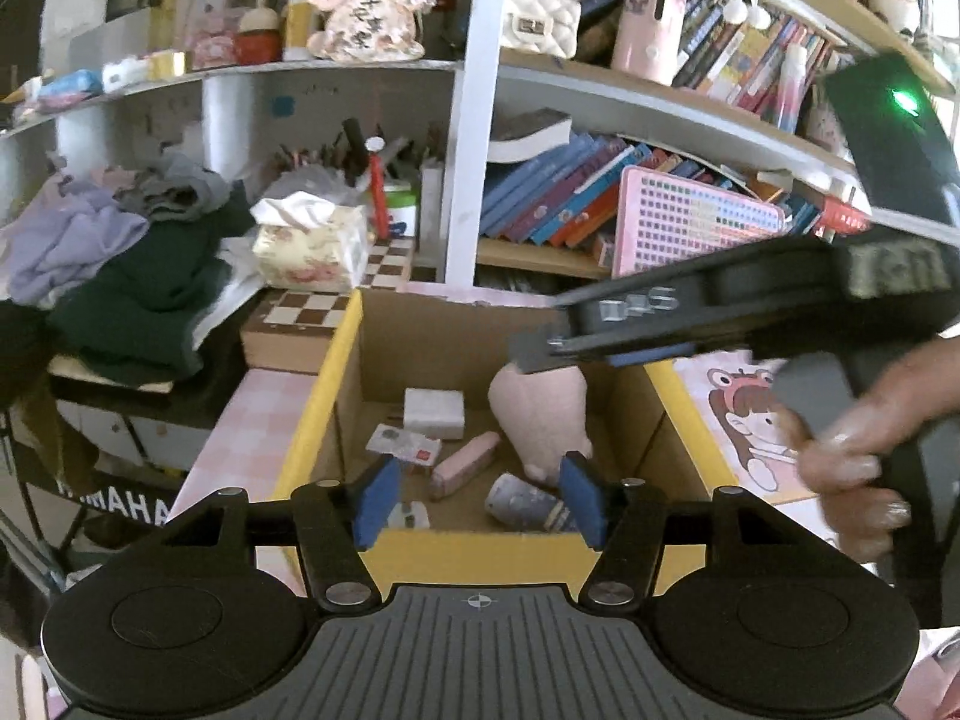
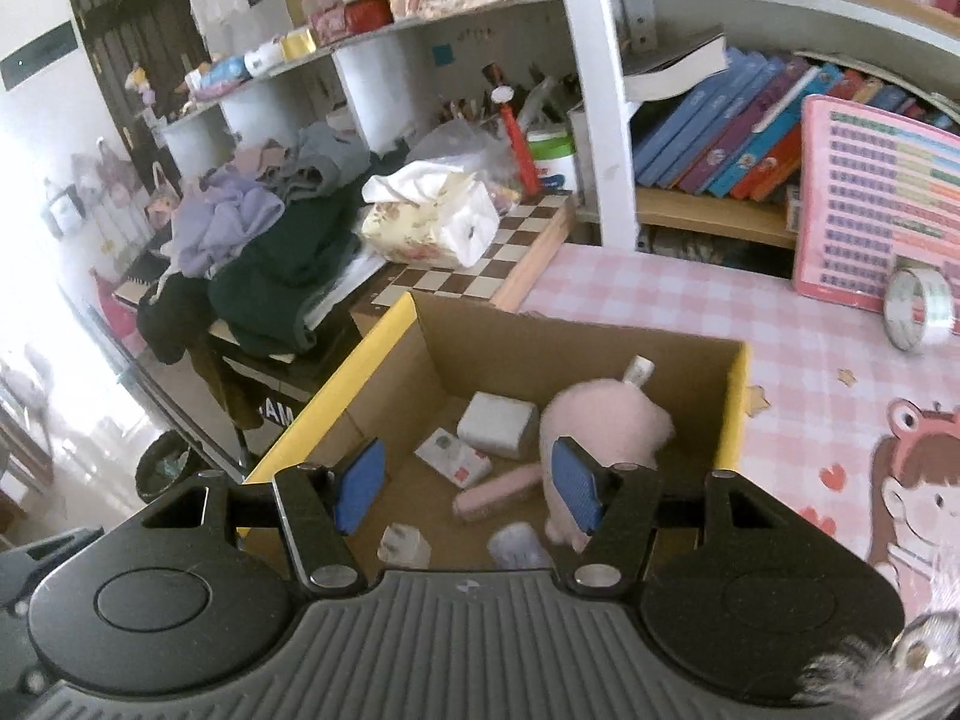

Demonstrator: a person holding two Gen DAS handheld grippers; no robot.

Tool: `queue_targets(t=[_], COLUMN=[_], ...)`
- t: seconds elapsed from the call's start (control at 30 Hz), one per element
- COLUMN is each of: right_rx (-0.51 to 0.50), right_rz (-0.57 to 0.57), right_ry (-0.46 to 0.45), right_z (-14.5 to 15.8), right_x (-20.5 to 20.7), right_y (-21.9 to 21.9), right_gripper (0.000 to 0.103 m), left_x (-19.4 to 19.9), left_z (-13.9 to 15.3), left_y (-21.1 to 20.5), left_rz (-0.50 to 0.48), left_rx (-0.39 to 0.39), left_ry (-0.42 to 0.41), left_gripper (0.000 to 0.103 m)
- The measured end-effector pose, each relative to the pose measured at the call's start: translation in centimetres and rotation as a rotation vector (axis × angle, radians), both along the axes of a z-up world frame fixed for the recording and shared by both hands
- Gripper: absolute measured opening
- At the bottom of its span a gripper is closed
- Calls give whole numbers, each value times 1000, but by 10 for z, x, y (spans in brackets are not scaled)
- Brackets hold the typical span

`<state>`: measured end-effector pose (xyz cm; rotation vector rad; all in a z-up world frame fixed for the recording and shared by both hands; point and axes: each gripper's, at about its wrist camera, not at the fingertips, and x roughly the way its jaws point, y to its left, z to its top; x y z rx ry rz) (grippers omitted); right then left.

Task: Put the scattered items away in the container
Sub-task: 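Withdraw both open tools from the box back over the table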

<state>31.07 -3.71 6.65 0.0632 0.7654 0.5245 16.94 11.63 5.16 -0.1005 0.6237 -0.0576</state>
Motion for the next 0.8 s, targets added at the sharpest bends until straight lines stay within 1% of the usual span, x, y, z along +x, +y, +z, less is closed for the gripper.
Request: queue_targets(t=[0.07,0.17,0.33,0.67,0.8], right_rx=[-4,-13,-39,-140,-177], right_rz=[-9,-26,-77,-126,-146], right_ry=[-27,-47,-59,-121,-131], right_z=[4,4,-2,-24,-35], right_x=[-17,-39,-74,-141,-165], right_y=[-8,-19,-38,-50,-52], right_gripper=[60,61,61,61,63], left_x=[-10,-25,-46,-75,-84], left_z=[2,4,3,-13,-21], left_y=[2,5,7,1,-4], left_rz=[2,5,2,-26,-37], left_rx=[-2,-2,-10,-14,5], left_ry=[-6,-17,-23,12,35], left_gripper=[60,65,66,67,72])
